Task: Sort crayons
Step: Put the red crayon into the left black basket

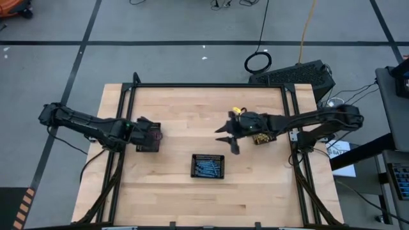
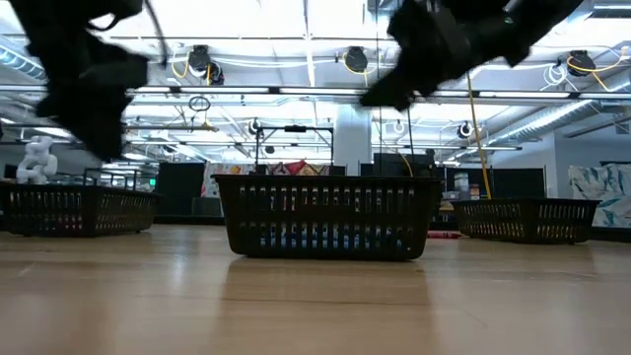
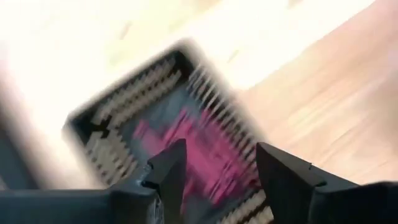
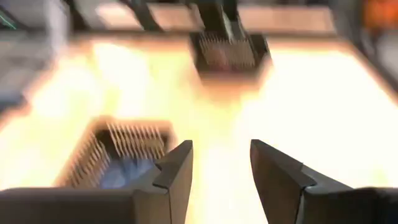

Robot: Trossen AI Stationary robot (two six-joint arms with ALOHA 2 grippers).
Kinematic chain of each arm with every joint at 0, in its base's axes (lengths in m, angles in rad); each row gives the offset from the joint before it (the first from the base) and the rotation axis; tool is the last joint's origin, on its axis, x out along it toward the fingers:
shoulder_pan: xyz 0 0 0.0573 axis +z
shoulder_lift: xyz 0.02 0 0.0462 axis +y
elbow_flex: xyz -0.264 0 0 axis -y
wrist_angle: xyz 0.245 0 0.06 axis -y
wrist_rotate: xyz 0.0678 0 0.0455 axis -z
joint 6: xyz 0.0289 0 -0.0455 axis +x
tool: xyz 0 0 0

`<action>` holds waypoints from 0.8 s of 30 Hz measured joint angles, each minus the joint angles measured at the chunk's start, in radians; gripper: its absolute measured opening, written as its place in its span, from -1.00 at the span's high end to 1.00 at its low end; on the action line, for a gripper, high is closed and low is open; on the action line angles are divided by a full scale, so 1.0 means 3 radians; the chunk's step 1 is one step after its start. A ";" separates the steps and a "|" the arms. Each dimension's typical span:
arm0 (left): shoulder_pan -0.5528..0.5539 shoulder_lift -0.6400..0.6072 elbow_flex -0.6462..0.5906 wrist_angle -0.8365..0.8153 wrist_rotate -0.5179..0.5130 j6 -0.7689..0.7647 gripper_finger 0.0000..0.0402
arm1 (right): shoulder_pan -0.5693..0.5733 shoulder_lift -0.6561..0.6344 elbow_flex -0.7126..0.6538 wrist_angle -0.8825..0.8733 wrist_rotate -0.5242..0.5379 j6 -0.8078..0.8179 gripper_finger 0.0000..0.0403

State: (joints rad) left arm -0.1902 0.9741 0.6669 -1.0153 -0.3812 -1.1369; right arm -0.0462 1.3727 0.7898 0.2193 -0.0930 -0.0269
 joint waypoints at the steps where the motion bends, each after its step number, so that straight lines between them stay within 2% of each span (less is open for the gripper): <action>1: 0.0000 0.0000 0.0005 0.0168 -0.0098 0.0175 0.05 | -0.0020 -0.0047 0.0000 -0.0323 0.0107 0.0040 0.28; 4: -0.0004 0.0003 -0.0013 0.0927 -0.0454 0.0795 0.05 | -0.0098 -0.0054 0.0000 -0.1037 0.0451 0.0191 0.29; 7: -0.0006 0.0076 -0.0102 0.1855 -0.0790 0.1498 0.05 | -0.0201 0.0072 -0.0003 -0.1412 0.0748 0.0364 0.29; 10: -0.0006 0.0230 -0.0133 0.2653 -0.0968 0.2196 0.05 | -0.0292 0.0282 -0.0003 -0.1472 0.0829 0.0276 0.29; 14: -0.0006 0.0535 -0.0133 0.3419 -0.1024 0.2921 0.05 | -0.0389 0.0511 -0.0003 -0.1411 0.0741 -0.0180 0.29; 16: -0.0009 0.0693 -0.0133 0.3607 -0.1010 0.3103 0.05 | -0.0437 0.0604 -0.0003 -0.1349 0.0736 -0.0322 0.29; 19: -0.0007 0.0910 -0.0136 0.3647 -0.0998 0.3108 0.05 | -0.0502 0.0710 -0.0003 -0.1311 0.0726 -0.0395 0.29; 24: -0.0006 0.1165 -0.0138 0.3654 -0.0992 0.3026 0.05 | -0.0634 0.0874 0.0000 -0.1197 0.0399 -0.0466 0.29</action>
State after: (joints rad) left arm -0.1921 1.3235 0.6254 0.0810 -0.6787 -0.2290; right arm -0.2364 1.6349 0.7897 -0.1398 0.0267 -0.1668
